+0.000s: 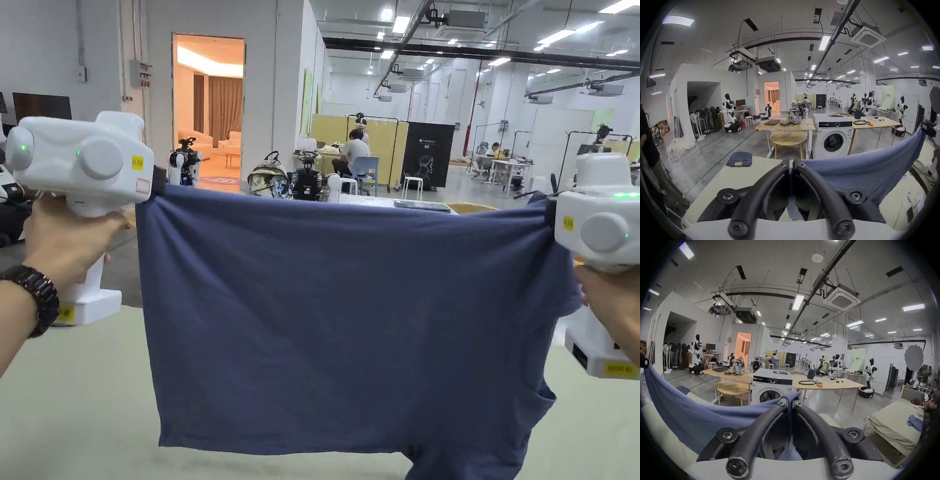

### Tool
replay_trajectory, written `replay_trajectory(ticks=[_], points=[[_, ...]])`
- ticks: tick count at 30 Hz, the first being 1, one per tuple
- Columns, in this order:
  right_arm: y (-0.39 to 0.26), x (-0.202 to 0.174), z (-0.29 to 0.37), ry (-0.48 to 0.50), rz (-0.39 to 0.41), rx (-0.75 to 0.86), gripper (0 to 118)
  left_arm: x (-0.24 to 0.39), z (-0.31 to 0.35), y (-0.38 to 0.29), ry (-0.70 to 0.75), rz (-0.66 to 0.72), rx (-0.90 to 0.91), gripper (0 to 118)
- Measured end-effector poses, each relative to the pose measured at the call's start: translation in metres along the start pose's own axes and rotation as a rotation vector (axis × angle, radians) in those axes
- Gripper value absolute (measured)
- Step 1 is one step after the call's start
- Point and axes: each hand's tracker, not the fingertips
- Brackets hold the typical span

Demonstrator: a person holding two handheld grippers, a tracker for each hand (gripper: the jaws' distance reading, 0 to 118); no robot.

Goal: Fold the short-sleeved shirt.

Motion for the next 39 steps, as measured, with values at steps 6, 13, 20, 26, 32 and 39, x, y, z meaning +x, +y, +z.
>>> replay_trajectory(ticks=[6, 13, 20, 26, 32, 39], points=[[-0.040, 0.007, 0.041, 0.004, 0.013, -0.045, 2, -0.001, 0.024, -0.052, -0.029, 0.014, -0.041, 0], [-0.081, 0.015, 0.125, 0.025, 0.042, -0.048, 2, -0.010, 0.082, -0.096, -0.052, 0.040, -0.037, 0], [-0.121, 0.021, 0.204, 0.039, 0.064, -0.074, 2, -0.015, 0.141, -0.151, -0.069, 0.036, -0.028, 0], [-0.168, 0.024, 0.240, 0.052, 0.080, -0.128, 2, -0.019, 0.171, -0.213, -0.089, 0.057, -0.066, 0], [-0.234, 0.026, 0.274, 0.068, 0.103, -0.223, 2, -0.021, 0.199, -0.289, -0.101, 0.090, -0.186, 0], [-0.289, 0.019, 0.339, 0.094, 0.108, -0.400, 2, -0.023, 0.227, -0.368, -0.099, 0.099, -0.370, 0]])
